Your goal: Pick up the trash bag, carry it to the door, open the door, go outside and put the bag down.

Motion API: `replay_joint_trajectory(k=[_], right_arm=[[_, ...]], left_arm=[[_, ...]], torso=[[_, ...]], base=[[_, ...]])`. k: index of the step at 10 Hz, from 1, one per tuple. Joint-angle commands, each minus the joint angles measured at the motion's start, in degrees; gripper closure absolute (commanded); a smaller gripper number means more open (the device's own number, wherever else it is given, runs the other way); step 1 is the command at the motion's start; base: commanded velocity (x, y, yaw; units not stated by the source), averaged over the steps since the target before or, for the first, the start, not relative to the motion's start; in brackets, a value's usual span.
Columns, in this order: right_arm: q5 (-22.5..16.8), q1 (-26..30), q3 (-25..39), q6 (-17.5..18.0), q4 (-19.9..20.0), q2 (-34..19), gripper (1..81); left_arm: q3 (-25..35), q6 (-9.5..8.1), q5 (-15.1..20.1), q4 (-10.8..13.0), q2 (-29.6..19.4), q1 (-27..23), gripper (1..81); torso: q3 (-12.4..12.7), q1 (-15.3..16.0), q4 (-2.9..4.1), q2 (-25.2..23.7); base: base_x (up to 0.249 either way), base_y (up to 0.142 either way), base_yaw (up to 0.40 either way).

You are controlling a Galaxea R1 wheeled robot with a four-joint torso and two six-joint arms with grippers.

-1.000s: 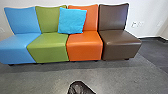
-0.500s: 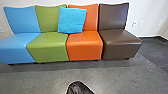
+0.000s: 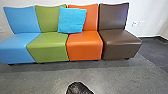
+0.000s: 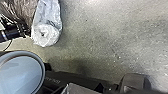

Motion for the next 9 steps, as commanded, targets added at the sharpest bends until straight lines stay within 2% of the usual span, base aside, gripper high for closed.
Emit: replay_joint_trajectory(k=[1, 2, 5, 7, 8, 9], right_arm=[[-3.39, 4.06, 1.21, -0.17, 1.06, -2.65, 1.0], [-3.39, 4.06, 1.12, -0.17, 1.06, -2.65, 1.0], [-3.39, 4.15, 0.86, -0.26, 1.06, -2.56, 1.0], [-3.39, 4.23, 0.77, -0.17, 0.98, -2.56, 1.0], [-3.39, 4.15, 0.50, -0.17, 0.98, -2.47, 1.0], [-3.30, 4.06, 0.24, -0.17, 0.98, -2.38, 1.0]], left_arm=[[-0.46, 0.09, 4.39, 0.14, -0.61, -4.78, 1.0], [-0.38, 0.17, 4.39, 0.32, -0.52, -4.78, 81.1], [-0.38, 0.17, 4.39, 1.02, -0.35, -4.78, 81.1], [-0.29, 0.09, 4.39, 2.34, -0.26, -4.17, 81.1], [-0.20, 0.17, 4.39, 2.51, -0.35, -4.08, 81.1], [-0.20, 0.17, 4.48, 3.29, -0.43, -3.91, 81.1]], torso=[[0.00, 0.00, 0.00, 0.00], [0.00, 0.00, 0.00, 0.00], [0.00, 0.00, 0.00, 0.00], [0.00, 0.00, 0.00, 0.00], [0.00, -3.69, 0.00, 5.73], [0.00, -3.69, 0.00, 5.73]], base=[[0.000, 0.000, 0.000], [0.000, 0.000, 0.000], [0.000, 0.000, 0.000], [0.000, 0.000, 0.000], [0.000, 0.000, 0.000], [0.000, 0.000, 0.000]])
